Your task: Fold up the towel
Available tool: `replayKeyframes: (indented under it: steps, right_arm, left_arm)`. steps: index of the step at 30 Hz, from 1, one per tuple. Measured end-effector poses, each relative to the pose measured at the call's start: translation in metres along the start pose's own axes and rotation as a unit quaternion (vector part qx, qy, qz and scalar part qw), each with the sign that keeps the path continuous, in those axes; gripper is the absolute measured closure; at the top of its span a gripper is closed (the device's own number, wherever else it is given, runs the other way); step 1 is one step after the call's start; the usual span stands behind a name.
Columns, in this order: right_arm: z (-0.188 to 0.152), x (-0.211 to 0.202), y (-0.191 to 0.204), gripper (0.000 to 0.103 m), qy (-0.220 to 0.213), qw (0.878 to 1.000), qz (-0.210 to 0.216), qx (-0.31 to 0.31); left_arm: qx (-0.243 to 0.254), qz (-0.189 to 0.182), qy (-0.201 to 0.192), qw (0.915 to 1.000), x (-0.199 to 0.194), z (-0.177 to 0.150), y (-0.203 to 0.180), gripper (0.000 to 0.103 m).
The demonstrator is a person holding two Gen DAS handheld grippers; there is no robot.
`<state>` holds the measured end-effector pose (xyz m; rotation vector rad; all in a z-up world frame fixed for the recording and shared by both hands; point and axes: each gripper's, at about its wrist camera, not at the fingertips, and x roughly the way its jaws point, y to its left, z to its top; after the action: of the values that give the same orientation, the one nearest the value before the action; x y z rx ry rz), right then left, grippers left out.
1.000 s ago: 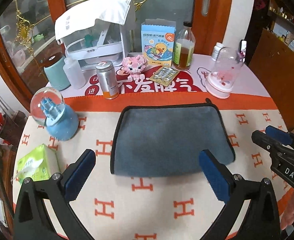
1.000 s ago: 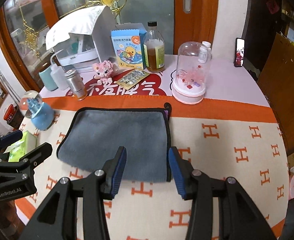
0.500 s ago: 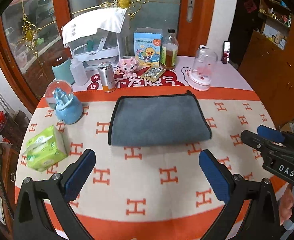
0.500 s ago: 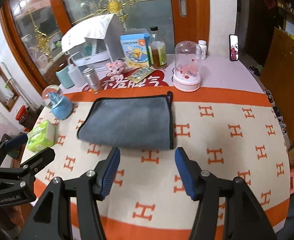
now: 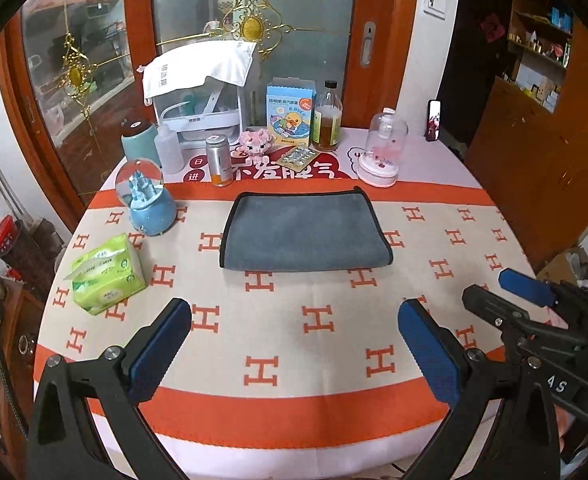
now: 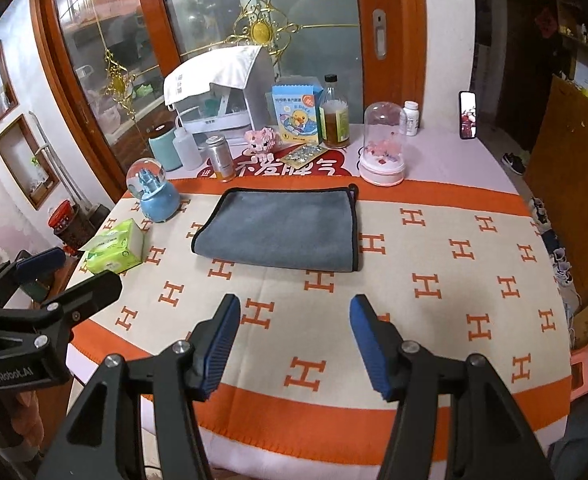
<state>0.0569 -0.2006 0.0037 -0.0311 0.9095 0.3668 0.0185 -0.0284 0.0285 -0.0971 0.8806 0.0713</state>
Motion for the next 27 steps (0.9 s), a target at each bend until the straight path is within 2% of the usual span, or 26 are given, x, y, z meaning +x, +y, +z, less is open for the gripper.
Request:
replayKeyframes:
  steps: [5, 12, 27]
  right_arm:
    - [-0.012, -0.011, 0.005, 0.037, -0.014, 1.000, -0.010, 0.005]
    - [-0.022, -0.021, 0.010, 0.037, -0.020, 1.000, -0.018, 0.012]
    - [-0.033, -0.024, 0.019, 0.037, 0.000, 0.999, -0.032, 0.017]
  left_arm:
    - [0.003, 0.010, -0.009, 0.9999, -0.012, -0.015, -0.002, 0.001]
    - [-0.003, 0.010, -0.001, 0.9999, -0.017, -0.034, -0.006, 0.001]
    - [-0.014, 0.023, 0.009, 0.9996, -0.018, -0.039, -0.001, 0.001]
